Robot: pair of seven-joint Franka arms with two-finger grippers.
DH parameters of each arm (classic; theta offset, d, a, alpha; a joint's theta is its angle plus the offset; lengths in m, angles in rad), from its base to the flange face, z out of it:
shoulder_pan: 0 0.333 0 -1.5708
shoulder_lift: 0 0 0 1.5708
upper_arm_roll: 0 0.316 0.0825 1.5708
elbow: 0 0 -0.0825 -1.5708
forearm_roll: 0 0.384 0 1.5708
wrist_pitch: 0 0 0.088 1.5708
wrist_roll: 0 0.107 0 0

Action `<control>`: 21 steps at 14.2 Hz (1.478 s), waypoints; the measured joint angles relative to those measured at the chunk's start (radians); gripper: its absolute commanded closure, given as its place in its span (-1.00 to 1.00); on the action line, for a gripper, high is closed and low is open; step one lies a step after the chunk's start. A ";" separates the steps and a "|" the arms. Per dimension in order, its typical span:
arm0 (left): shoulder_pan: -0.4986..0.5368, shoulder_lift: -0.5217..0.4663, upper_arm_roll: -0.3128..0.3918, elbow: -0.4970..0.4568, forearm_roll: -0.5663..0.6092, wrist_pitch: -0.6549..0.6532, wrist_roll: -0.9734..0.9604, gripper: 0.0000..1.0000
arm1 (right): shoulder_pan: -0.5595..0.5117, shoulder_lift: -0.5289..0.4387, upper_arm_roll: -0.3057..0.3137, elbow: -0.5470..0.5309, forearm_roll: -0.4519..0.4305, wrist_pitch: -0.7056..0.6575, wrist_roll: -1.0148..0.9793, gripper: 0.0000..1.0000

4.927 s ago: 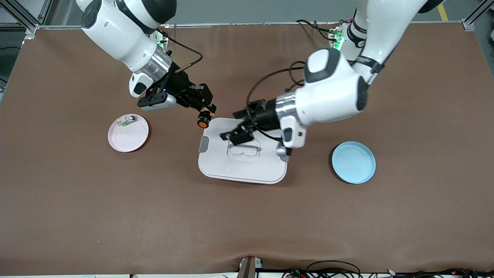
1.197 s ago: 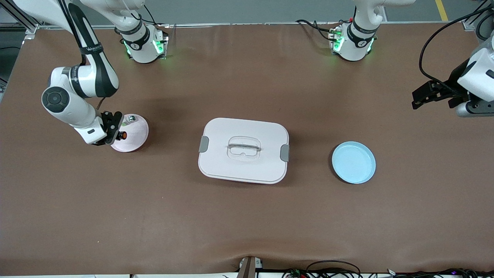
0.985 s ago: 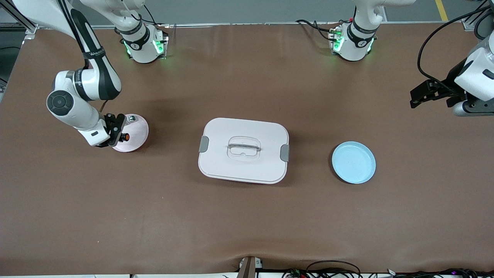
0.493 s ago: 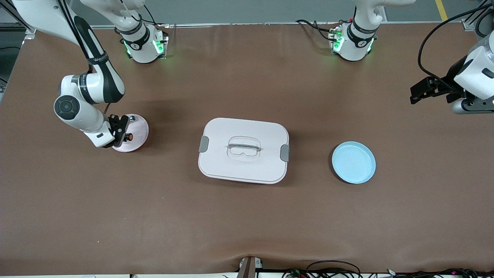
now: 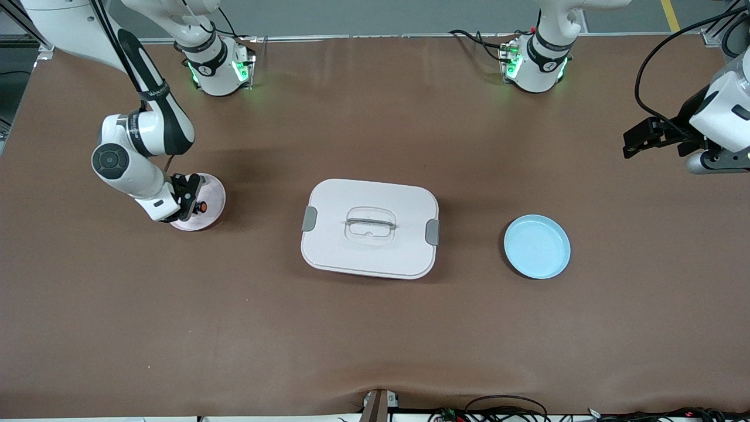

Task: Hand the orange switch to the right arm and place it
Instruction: 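Lower the orange switch onto the white plate with the right gripper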

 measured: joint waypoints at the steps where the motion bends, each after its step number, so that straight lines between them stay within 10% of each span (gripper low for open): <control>1: 0.000 0.000 0.000 0.000 0.000 0.000 0.000 -1.00 | -0.001 0.001 -0.001 -0.004 -0.004 0.005 0.000 0.70; 14: -0.008 0.007 0.002 0.005 0.000 0.002 0.000 -1.00 | -0.015 0.039 -0.007 -0.022 -0.029 0.075 0.000 0.50; 16: -0.008 0.009 0.002 0.009 0.000 0.002 0.000 -1.00 | -0.016 0.048 -0.007 -0.022 -0.029 0.090 0.000 0.02; 18: -0.008 0.010 0.002 0.011 0.000 0.002 0.000 -1.00 | -0.016 0.048 -0.008 -0.022 -0.029 0.099 0.000 -0.98; 21: -0.008 0.010 0.004 0.011 0.000 0.002 0.000 -1.00 | -0.017 0.048 -0.018 -0.021 -0.031 0.140 -0.002 -1.00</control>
